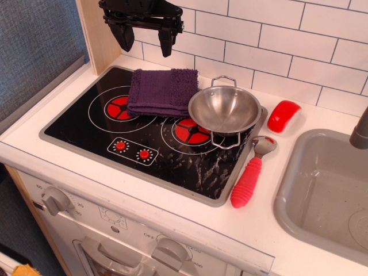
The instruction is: Place the colander on the front left corner of the stove
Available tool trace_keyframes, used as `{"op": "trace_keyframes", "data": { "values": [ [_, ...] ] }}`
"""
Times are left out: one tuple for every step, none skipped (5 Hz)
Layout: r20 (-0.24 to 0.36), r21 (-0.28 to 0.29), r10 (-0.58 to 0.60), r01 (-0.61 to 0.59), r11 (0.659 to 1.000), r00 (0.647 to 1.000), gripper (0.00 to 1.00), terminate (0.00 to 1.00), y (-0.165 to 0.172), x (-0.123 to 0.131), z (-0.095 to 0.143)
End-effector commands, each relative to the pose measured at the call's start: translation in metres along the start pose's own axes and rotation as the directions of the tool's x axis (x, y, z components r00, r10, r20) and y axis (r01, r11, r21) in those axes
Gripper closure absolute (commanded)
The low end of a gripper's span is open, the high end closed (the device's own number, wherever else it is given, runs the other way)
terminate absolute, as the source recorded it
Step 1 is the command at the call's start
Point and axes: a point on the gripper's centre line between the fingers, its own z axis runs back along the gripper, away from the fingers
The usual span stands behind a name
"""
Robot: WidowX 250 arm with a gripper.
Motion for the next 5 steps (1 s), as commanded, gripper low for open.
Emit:
{"op": "trace_keyframes", "data": {
  "values": [
    [0.000, 0.000, 0.000, 0.000, 1.000, 1.000, 0.00, 0.00, 0.000, 0.000, 0.000],
    [-0.009, -0.019, -0.006, 0.006, 1.000, 1.000, 0.00, 0.00, -0.010, -0.006, -0.003],
    [0.000, -0.042, 0.022, -0.022, 0.999, 1.000, 0.00, 0.00, -0.015, -0.013, -0.006],
    [0.004, -0.063, 0.059, -0.059, 0.996, 0.998, 0.00, 0.00, -0.020, -0.019, -0.009],
    [0.011, -0.165, 0.152, -0.148, 0.975, 0.988, 0.00, 0.00, -0.030, -0.024, -0.013]
  ]
}}
